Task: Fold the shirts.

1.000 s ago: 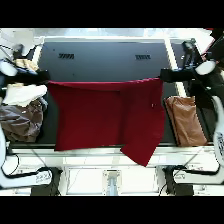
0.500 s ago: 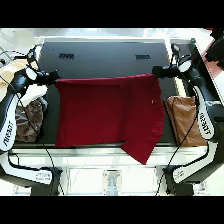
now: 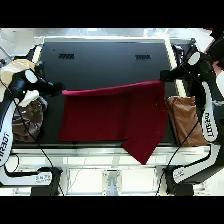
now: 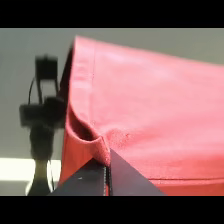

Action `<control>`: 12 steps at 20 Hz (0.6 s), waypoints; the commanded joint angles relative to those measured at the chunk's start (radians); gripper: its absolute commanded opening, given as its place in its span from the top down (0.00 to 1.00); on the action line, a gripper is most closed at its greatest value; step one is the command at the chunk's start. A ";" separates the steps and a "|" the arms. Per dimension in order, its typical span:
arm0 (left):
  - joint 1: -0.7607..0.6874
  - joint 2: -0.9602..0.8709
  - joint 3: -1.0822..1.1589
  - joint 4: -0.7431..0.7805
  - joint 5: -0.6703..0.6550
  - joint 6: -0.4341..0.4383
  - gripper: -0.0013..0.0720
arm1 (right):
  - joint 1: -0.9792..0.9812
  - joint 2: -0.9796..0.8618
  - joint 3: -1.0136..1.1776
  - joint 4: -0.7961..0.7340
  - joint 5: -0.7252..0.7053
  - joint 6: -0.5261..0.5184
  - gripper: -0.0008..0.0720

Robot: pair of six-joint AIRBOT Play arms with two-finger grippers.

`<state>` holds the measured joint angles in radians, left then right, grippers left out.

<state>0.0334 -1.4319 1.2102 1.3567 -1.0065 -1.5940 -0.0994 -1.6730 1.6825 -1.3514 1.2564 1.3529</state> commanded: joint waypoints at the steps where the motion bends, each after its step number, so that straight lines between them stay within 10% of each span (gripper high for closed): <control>1: -0.023 0.027 -0.138 0.005 0.055 -0.006 0.97 | 0.000 0.067 -0.134 -0.050 0.072 0.001 0.98; 12: -0.027 0.002 -0.149 0.004 0.180 -0.053 0.97 | 0.065 0.114 -0.524 0.011 -0.175 0.006 0.98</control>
<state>0.0067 -1.4174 1.0645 1.3613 -0.8433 -1.6424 -0.0570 -1.5620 1.2060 -1.3521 1.1679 1.3529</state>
